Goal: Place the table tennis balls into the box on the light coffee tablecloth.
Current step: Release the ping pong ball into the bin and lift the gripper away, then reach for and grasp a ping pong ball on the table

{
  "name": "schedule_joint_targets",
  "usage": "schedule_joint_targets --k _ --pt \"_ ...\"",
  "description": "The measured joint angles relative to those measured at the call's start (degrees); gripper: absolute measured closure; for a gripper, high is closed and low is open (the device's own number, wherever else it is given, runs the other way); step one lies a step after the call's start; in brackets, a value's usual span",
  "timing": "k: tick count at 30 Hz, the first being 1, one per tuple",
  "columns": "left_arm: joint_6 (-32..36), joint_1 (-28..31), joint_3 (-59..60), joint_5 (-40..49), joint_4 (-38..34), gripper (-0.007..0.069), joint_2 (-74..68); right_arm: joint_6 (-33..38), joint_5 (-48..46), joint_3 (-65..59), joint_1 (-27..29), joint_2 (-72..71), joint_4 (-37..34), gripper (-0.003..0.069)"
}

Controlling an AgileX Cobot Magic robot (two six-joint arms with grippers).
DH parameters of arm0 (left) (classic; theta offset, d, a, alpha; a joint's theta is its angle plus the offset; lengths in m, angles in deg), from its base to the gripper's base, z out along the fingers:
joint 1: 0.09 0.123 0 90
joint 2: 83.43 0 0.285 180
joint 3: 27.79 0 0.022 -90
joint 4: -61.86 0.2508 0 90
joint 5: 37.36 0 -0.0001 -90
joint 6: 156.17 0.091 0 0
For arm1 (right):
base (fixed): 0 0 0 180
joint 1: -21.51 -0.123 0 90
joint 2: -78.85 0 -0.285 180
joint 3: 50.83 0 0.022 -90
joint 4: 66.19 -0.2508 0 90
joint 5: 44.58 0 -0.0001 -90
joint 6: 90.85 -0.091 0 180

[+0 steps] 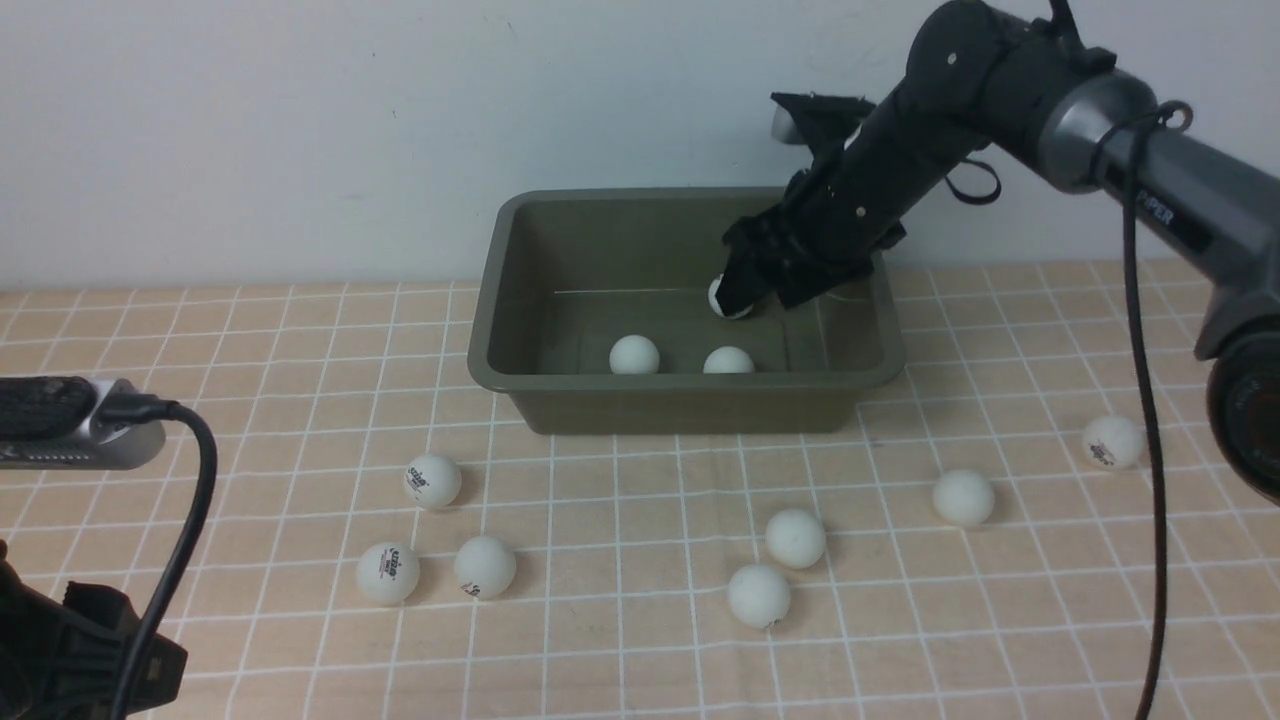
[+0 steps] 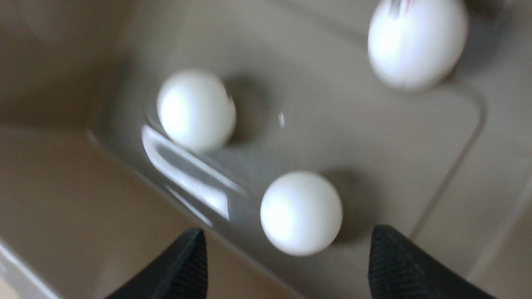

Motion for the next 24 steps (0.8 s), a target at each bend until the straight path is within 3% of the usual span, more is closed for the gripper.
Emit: schedule_joint_targets --k 5,9,15,24 --pt "0.0 0.0 0.0 0.0 0.0 0.0281 0.0 -1.55 -0.12 2.3 2.32 -6.12 1.27 0.0187" --pt "0.0 0.0 0.0 0.0 0.0 0.0281 0.0 -5.11 -0.21 -0.32 6.64 -15.15 8.18 0.0187" --pt "0.0 0.0 0.0 0.0 0.0 0.0281 0.0 -6.3 -0.29 -15.39 13.59 -27.56 16.1 0.0187" --pt "0.38 0.0 0.0 0.0 0.0 0.0281 0.0 -6.34 -0.1 -36.86 17.6 -32.97 18.24 0.0187"
